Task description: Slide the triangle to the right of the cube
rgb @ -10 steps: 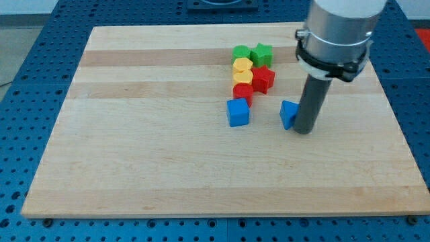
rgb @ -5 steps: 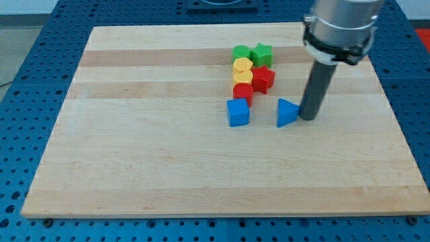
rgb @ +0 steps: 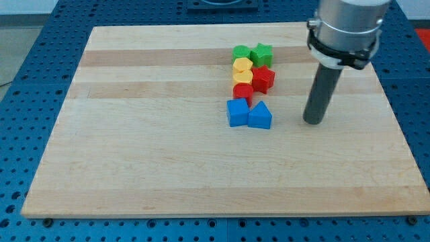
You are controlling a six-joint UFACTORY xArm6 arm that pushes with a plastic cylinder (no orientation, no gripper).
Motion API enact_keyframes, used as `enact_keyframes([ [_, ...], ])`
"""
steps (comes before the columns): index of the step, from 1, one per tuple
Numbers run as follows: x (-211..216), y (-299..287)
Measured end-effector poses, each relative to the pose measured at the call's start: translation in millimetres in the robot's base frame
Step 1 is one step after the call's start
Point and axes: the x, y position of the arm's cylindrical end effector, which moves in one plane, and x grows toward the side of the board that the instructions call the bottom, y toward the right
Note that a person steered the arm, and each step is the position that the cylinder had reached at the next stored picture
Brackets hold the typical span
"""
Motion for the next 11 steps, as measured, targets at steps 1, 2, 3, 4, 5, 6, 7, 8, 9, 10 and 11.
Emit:
enact_keyframes([
  [1, 16, 4],
  [2, 50, 2],
  [3, 59, -35],
  [4, 39, -41],
  [5, 22, -41],
  [6, 15, -41],
  [7, 12, -41],
  [8, 11, -40],
  [9, 22, -31],
  [10, 43, -38],
  [11, 50, -65],
])
